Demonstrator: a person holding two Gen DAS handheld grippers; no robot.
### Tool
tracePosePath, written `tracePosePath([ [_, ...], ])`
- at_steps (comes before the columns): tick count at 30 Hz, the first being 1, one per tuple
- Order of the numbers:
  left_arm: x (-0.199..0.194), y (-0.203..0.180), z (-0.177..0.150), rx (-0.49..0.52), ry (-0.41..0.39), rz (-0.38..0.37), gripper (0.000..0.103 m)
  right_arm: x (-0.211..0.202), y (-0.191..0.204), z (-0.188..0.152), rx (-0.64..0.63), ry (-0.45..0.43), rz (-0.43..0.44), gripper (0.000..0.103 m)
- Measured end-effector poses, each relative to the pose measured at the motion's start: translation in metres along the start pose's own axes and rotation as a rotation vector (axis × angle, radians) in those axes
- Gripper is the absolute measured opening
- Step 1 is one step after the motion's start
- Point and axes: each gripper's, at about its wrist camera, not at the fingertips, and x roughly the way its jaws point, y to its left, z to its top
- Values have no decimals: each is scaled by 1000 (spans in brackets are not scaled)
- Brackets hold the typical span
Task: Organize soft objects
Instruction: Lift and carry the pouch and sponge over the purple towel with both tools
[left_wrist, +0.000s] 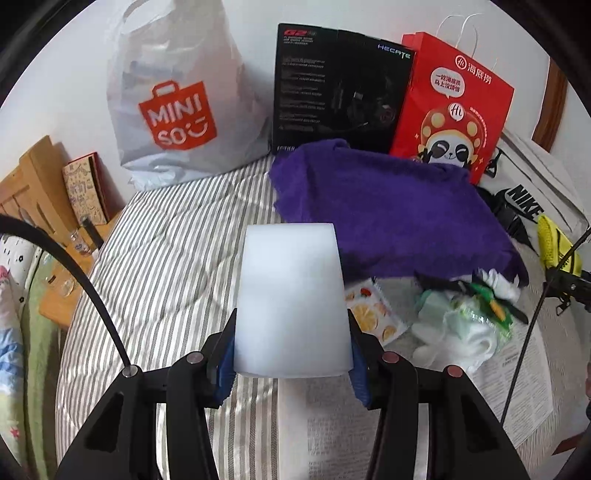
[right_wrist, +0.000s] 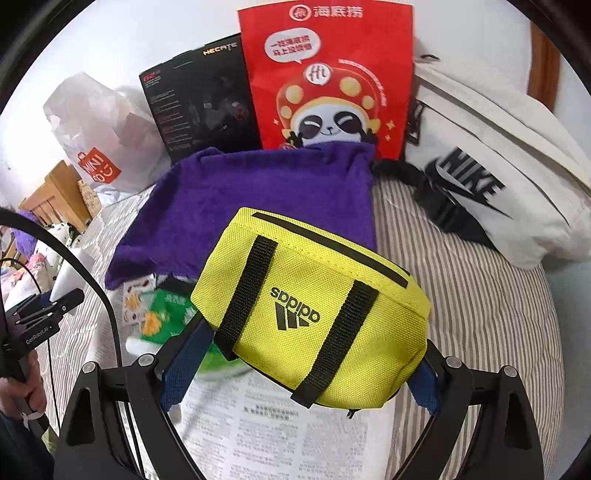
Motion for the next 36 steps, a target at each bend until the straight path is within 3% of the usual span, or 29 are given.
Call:
tracePosePath([
  [12,27,-3,58,-3,-15,-53,48,42,3,62,-37,-6,10,93],
  [25,64,-14,88,18,22,-61,48,127,5,128,-53,89,-12,93],
  [36,89,-21,105,27,43,-56,48,189,7,136,-74,191,-43,93],
])
